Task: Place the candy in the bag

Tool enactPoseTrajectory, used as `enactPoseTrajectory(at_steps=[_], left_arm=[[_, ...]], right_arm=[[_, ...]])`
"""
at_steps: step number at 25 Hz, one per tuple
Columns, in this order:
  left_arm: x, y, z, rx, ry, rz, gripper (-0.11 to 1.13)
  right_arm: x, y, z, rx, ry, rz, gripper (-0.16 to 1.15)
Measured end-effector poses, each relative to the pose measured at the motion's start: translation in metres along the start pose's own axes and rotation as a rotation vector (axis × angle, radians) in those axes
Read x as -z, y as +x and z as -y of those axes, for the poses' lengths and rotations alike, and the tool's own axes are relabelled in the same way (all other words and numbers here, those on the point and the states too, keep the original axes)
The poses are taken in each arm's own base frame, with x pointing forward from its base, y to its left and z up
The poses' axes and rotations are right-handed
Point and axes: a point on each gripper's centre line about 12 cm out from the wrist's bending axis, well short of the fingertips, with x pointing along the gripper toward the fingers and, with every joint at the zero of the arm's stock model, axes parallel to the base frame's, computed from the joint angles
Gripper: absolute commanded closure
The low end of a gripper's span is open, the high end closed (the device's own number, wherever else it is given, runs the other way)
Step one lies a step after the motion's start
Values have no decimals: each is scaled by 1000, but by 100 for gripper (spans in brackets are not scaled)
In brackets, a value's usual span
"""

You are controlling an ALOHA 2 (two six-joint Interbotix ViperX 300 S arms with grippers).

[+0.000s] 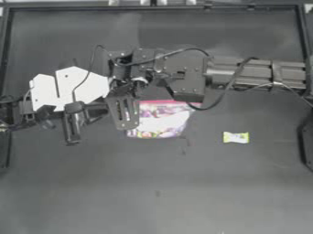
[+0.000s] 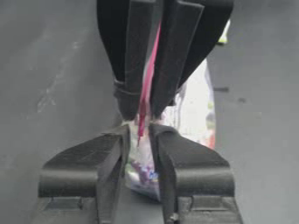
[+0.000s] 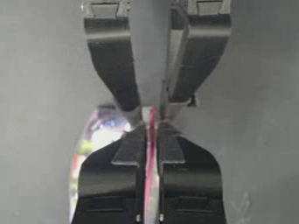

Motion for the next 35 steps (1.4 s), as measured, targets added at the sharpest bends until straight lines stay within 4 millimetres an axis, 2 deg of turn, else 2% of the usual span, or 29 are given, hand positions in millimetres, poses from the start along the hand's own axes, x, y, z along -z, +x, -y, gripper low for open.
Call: enactPoseTrajectory(at_steps=[11, 20, 26, 31, 35], left_arm=[[1, 0, 0, 1, 1, -1, 40], [1, 0, 0, 1, 1, -1, 65], [-1, -1, 0, 2, 2, 3, 72], [0, -1, 0, 4, 9, 0, 87], [-1, -1, 2, 16, 27, 2, 91]], right_arm=[[1, 0, 0, -2, 0, -6, 69], [0, 0, -1, -2, -3, -4, 69], [0, 0, -1, -2, -4, -4, 69], [0, 0, -1, -1, -5, -5, 69], [1, 0, -1, -4, -4, -10, 69]])
